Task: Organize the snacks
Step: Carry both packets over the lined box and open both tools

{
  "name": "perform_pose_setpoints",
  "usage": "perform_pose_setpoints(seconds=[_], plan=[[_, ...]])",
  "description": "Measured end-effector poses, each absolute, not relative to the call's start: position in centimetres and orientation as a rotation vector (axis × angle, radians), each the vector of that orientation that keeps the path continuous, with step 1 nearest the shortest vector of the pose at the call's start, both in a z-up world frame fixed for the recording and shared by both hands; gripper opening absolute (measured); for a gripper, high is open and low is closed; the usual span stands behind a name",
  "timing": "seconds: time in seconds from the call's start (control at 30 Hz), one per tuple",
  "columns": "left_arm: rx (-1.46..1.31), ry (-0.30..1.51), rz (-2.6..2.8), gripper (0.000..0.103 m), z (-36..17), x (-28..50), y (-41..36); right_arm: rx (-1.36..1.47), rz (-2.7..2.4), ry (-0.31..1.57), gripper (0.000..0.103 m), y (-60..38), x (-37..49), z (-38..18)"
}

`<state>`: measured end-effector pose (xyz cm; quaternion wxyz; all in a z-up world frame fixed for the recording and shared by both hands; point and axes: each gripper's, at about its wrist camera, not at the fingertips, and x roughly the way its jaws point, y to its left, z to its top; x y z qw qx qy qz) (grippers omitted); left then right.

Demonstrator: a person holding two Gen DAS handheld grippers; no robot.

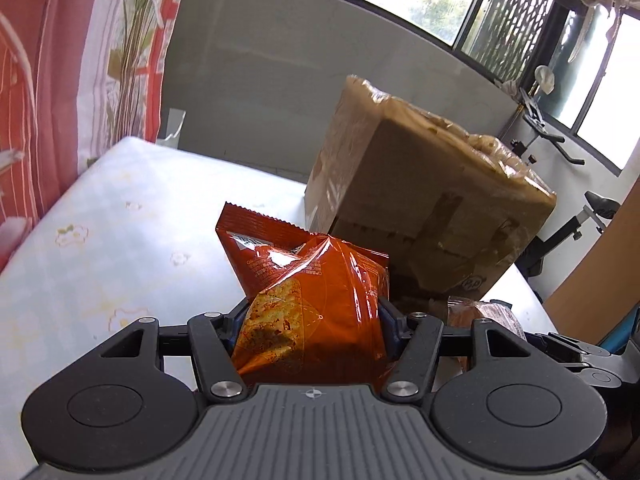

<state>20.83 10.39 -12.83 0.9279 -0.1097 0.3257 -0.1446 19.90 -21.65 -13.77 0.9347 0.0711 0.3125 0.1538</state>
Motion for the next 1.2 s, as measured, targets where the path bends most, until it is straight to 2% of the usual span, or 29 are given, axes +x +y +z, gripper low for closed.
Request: perform_pose_setpoints(seconds=[0.3, 0.53, 0.77, 1.03, 1.13, 1.2], plan=[[-0.122, 0.480, -0.407, 0.063, -5.4, 23.7, 5.4, 0.096, 0.287, 0.448, 0.077, -24.6, 21.6, -6.7], [-0.033, 0.340, -0.440, 0.064, -0.7, 29.0, -1.0, 0.034, 0.225, 0.319, 0.077, -27.2, 25.7, -2.0], [0.074, 0.323, -0.365, 0.064, -1.1, 35.1, -8.1, -0.043, 0.129, 0.265, 0.077, -28.3, 32.3, -1.2], [0.168, 0.389, -0.280, 0.064, -3.8, 39.6, -11.4, -0.082, 0.089, 0.315, 0.077, -28.2, 37.6, -4.1], [0.132, 0.458, -0.317, 0.071, -4.4, 40.4, -10.8, -0.077, 0.094, 0.345, 0.077, -28.3, 38.2, -4.9], [0.107, 0.484, -0.327, 0.085, -4.7, 40.7, -10.1, -0.061, 0.102, 0.366, 0.077, -28.4, 38.3, -5.2]])
